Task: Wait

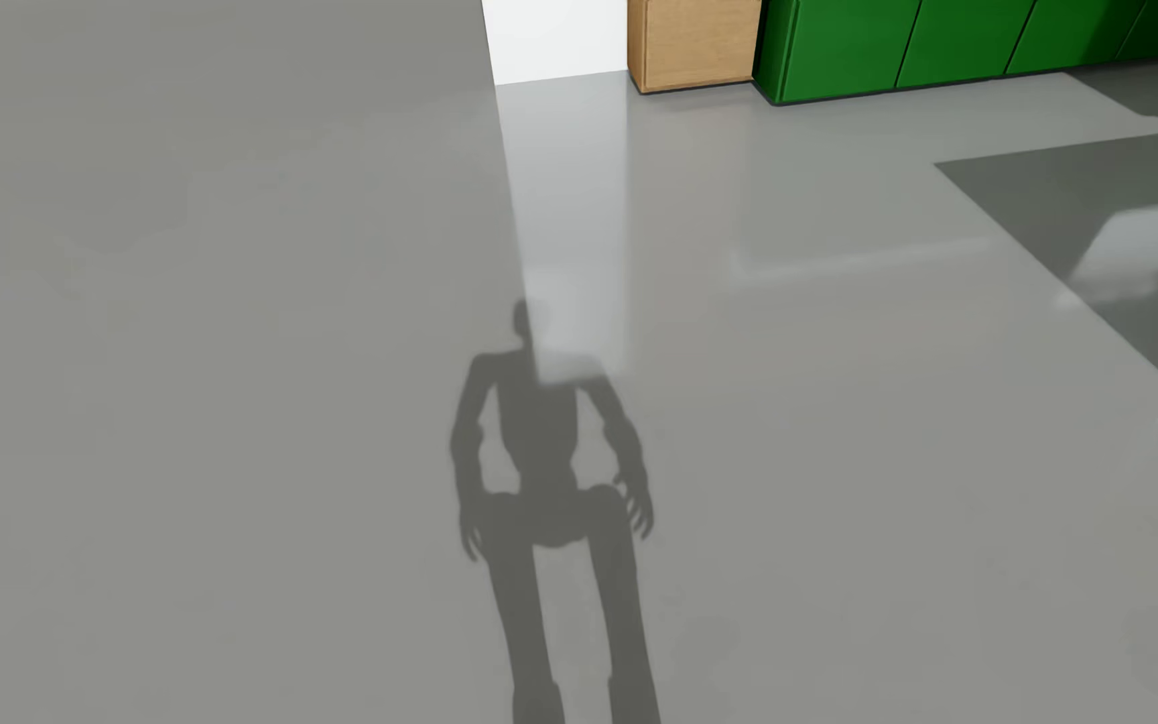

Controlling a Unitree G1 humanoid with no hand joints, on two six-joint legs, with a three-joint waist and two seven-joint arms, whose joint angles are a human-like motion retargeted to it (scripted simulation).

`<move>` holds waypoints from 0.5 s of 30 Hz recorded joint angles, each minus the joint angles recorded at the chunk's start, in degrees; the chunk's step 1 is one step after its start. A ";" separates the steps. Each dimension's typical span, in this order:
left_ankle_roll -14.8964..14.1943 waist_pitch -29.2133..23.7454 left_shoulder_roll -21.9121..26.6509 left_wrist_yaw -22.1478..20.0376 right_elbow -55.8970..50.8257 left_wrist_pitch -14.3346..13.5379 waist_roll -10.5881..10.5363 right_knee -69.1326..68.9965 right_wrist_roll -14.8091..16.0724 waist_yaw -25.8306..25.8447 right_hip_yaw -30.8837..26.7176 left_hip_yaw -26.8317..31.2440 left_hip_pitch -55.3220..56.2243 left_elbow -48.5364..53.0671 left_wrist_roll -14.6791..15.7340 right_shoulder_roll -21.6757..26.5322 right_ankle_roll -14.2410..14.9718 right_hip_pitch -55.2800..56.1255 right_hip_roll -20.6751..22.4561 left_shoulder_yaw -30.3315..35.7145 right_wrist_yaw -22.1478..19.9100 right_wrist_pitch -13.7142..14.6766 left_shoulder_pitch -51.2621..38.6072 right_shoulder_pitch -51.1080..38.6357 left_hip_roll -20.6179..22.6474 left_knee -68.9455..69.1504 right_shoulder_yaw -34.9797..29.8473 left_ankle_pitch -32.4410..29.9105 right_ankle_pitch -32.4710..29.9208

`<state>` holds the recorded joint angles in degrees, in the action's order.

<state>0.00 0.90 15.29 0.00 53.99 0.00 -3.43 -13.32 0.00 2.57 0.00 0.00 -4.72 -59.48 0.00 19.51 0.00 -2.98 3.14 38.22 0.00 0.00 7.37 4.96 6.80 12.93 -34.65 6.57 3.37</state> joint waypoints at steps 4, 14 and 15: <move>0.00 0.14 0.09 0.00 -0.11 0.00 0.13 0.06 0.00 0.02 0.00 0.00 -0.13 0.16 0.00 -0.02 0.00 -0.13 0.22 0.15 0.00 0.00 -0.18 -0.30 -0.10 0.00 -0.29 0.03 0.16; 0.00 0.16 0.14 0.00 0.19 0.00 0.19 0.04 0.00 0.19 0.00 0.00 0.04 0.49 0.00 -0.17 0.00 0.13 0.17 0.24 0.00 0.00 -0.12 -0.21 0.02 -0.15 -0.75 -0.10 0.19; 0.00 -0.04 0.21 0.00 0.09 0.00 0.31 0.06 0.00 0.17 0.00 0.00 -0.02 0.69 0.00 -0.09 0.00 0.07 0.12 0.14 0.00 0.00 -0.08 -0.08 0.05 -0.17 -0.84 -0.11 0.27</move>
<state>0.00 0.86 15.50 0.00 54.07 0.00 -3.12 -13.26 0.00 2.74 0.00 0.00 -4.74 -58.79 0.00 19.42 0.00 -2.91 3.26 38.36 0.00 0.00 7.29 4.88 6.85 12.76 -35.49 6.46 3.64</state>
